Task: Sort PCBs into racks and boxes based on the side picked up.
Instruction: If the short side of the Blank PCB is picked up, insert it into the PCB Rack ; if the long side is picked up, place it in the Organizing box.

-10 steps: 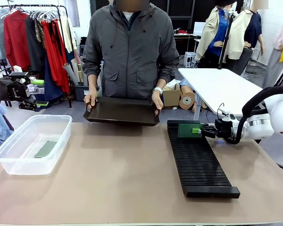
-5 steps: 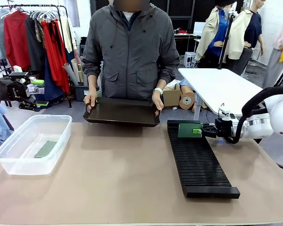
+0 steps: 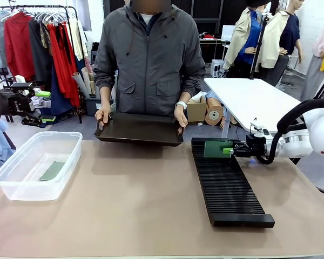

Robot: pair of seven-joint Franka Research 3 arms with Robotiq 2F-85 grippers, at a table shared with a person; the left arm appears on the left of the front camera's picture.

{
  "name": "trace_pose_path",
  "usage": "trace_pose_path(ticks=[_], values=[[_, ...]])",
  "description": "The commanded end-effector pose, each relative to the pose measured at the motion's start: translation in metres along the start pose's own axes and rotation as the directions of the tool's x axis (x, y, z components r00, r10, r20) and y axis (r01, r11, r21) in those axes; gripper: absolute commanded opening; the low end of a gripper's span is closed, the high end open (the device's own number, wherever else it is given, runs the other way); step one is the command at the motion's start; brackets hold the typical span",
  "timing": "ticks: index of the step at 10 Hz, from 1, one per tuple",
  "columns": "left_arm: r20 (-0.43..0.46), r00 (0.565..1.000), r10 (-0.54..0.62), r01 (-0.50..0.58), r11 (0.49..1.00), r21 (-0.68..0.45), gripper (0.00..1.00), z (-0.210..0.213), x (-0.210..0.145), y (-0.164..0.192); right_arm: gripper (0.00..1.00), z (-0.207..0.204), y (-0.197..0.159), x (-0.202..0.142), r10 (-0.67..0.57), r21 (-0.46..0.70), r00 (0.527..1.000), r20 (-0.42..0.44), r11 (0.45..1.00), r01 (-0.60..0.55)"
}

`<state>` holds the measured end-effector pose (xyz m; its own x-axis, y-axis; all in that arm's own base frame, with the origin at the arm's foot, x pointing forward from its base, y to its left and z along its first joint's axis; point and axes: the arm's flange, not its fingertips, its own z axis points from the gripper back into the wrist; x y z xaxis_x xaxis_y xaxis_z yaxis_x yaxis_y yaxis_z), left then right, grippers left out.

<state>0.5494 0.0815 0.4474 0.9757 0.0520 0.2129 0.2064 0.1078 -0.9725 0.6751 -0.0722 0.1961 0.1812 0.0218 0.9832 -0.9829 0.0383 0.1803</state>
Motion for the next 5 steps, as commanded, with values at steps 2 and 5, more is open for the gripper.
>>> trace_pose_path(ticks=[2, 5], values=[[-0.005, 1.0, 0.004, -0.004, 1.0, -0.006, 1.0, 0.0011, -0.0017, -0.0022, 1.0, -0.0018, 0.001, 0.0104, -0.007, 0.001, 1.0, 0.012, 1.0, 0.007], [-0.005, 1.0, 0.004, -0.004, 1.0, -0.006, 1.0, 0.0011, -0.0017, -0.0022, 1.0, -0.005, -0.0016, 0.0116, 0.002, 0.008, 1.0, -0.001, 1.0, -0.002]])
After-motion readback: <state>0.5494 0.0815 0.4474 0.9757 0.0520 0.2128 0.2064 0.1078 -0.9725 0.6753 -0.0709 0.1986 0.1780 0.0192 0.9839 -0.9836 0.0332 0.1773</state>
